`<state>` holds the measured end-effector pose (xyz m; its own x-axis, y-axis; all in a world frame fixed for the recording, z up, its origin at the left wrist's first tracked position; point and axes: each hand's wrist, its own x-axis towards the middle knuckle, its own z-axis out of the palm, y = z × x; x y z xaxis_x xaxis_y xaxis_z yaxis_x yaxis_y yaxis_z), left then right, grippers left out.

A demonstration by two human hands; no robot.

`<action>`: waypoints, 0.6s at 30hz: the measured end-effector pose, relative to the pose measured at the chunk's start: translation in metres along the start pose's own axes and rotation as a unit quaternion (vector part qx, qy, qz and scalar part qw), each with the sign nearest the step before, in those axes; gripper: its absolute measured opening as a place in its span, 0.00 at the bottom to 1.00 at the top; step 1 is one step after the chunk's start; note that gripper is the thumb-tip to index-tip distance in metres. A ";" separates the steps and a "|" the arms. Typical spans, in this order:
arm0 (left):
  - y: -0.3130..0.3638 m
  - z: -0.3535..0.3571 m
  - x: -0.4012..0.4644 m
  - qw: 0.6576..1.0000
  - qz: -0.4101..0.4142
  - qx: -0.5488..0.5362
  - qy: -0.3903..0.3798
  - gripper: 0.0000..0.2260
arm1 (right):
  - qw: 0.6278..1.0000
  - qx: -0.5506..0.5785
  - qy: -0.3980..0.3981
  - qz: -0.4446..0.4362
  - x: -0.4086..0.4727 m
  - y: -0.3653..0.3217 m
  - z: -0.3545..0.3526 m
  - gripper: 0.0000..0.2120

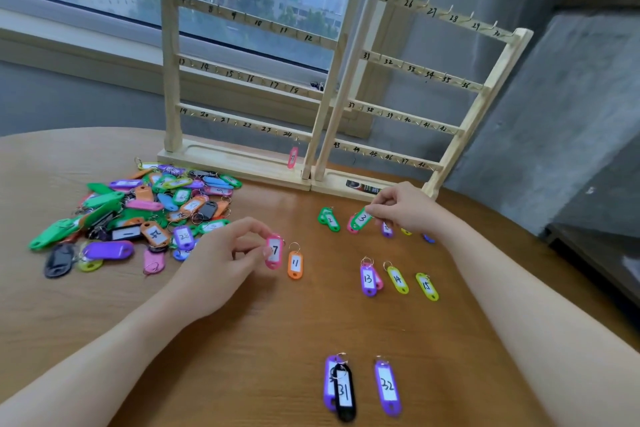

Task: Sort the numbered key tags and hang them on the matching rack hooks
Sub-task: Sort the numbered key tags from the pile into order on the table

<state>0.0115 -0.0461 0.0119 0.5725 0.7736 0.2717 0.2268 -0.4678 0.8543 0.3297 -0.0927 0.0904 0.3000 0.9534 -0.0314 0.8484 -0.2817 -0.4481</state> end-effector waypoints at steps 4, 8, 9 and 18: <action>0.000 -0.001 0.000 1.000 -0.011 0.018 -0.005 0.03 | 0.995 -0.096 -0.038 0.003 0.015 -0.003 -0.003 0.07; 0.002 -0.002 0.001 0.999 -0.035 -0.013 0.008 0.04 | 0.991 -0.119 -0.059 0.001 0.028 -0.008 -0.004 0.04; 0.002 -0.002 0.001 0.999 -0.040 -0.019 0.011 0.04 | 0.990 -0.123 -0.062 0.002 0.031 -0.009 -0.004 0.04; -0.009 -0.002 0.006 0.999 -0.015 0.015 0.039 0.09 | 0.984 -0.165 -0.072 -0.011 0.049 -0.012 0.014 0.04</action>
<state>0.0112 -0.0367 0.0065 0.5029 0.8176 0.2805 0.2666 -0.4554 0.8494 0.3281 -0.0413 0.0821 0.2345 0.9585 -0.1622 0.9566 -0.2572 -0.1369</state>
